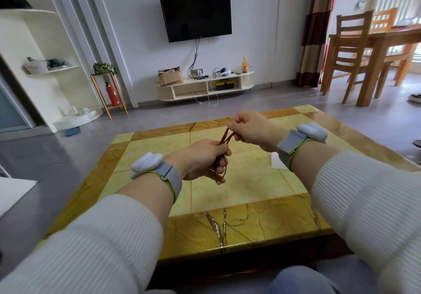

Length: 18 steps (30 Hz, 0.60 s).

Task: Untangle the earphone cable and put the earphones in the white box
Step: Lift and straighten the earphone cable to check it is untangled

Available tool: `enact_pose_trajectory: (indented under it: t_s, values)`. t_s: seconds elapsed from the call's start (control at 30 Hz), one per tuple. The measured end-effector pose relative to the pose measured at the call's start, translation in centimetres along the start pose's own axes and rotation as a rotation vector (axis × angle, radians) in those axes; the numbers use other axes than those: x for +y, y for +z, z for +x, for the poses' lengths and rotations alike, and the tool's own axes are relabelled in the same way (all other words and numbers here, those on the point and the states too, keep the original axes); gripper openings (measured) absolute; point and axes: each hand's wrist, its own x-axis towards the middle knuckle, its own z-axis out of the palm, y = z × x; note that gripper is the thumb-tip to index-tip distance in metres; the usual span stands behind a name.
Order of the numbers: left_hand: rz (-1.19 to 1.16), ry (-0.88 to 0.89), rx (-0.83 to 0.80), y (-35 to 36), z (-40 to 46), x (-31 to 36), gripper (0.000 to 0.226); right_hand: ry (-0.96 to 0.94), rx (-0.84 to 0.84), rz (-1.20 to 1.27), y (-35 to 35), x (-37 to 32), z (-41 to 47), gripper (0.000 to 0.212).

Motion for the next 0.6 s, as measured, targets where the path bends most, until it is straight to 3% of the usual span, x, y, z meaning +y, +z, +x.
enact_pose_trajectory:
  t_s: [0.23, 0.37, 0.47, 0.6]
  values:
    - [0.205, -0.099, 0.106, -0.8, 1.0, -0.5, 0.023, -0.115, -0.024, -0.436, -0.5, 0.9, 0.5, 0.037]
    - [0.312, -0.119, 0.100, -0.8, 1.5, -0.5, 0.022, -0.349, -0.250, -0.715, -0.2, 0.3, 0.0, 0.049]
    - [0.326, -0.087, 0.046, -0.6, 2.0, -0.2, 0.021, -0.420, -0.395, -0.940, 0.3, 0.7, 0.1, 0.040]
    - [0.302, -0.087, -0.024, -0.6, 2.3, -0.4, 0.020, -0.401, -0.400, -1.079, 0.5, 1.9, 0.6, 0.032]
